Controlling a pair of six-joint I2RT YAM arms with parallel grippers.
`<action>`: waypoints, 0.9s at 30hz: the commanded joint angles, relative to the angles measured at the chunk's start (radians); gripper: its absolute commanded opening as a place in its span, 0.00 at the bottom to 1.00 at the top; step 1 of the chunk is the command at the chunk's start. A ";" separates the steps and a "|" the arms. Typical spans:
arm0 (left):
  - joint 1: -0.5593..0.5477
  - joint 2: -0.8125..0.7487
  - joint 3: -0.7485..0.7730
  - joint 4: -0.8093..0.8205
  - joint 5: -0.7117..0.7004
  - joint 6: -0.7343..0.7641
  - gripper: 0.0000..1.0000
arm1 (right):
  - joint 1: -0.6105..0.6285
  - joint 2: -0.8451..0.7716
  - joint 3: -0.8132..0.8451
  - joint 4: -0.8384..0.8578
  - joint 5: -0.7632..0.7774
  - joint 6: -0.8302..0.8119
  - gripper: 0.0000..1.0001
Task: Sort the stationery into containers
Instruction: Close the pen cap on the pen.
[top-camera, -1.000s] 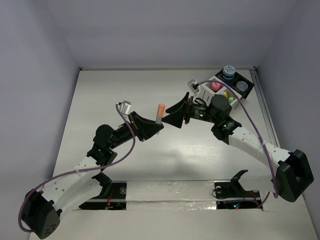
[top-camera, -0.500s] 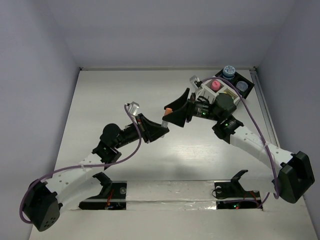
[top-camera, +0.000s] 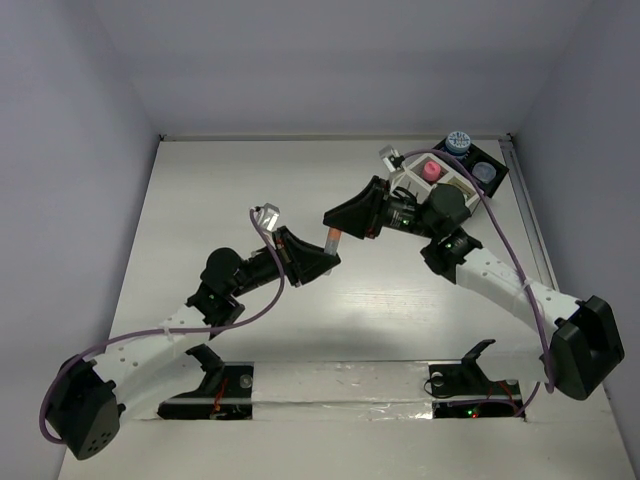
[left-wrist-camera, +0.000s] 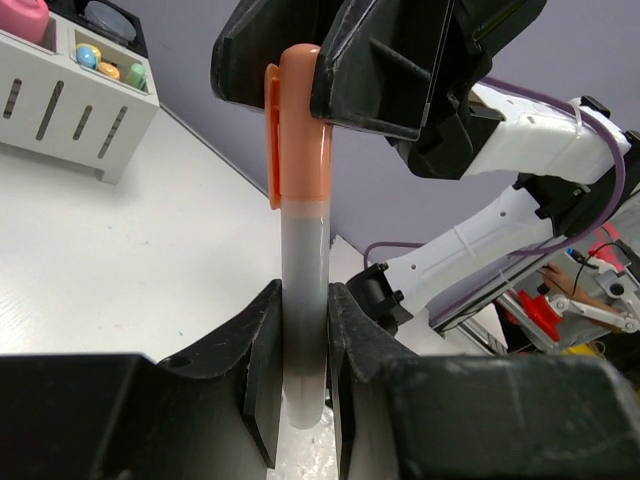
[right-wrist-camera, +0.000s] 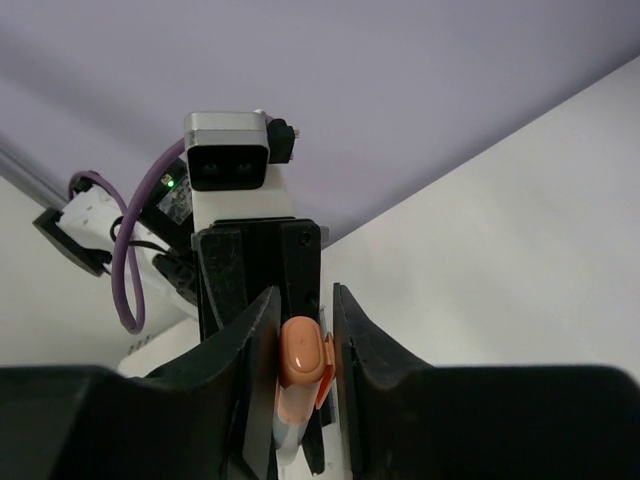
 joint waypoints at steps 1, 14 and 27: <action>-0.004 0.003 0.025 0.080 -0.001 -0.008 0.00 | -0.002 -0.009 0.020 0.071 -0.011 0.002 0.20; -0.004 0.023 0.137 0.062 -0.022 0.031 0.00 | 0.009 -0.013 -0.081 0.109 -0.028 0.010 0.00; 0.041 0.055 0.298 -0.067 -0.009 0.118 0.00 | 0.110 -0.147 -0.177 -0.214 0.234 -0.219 0.00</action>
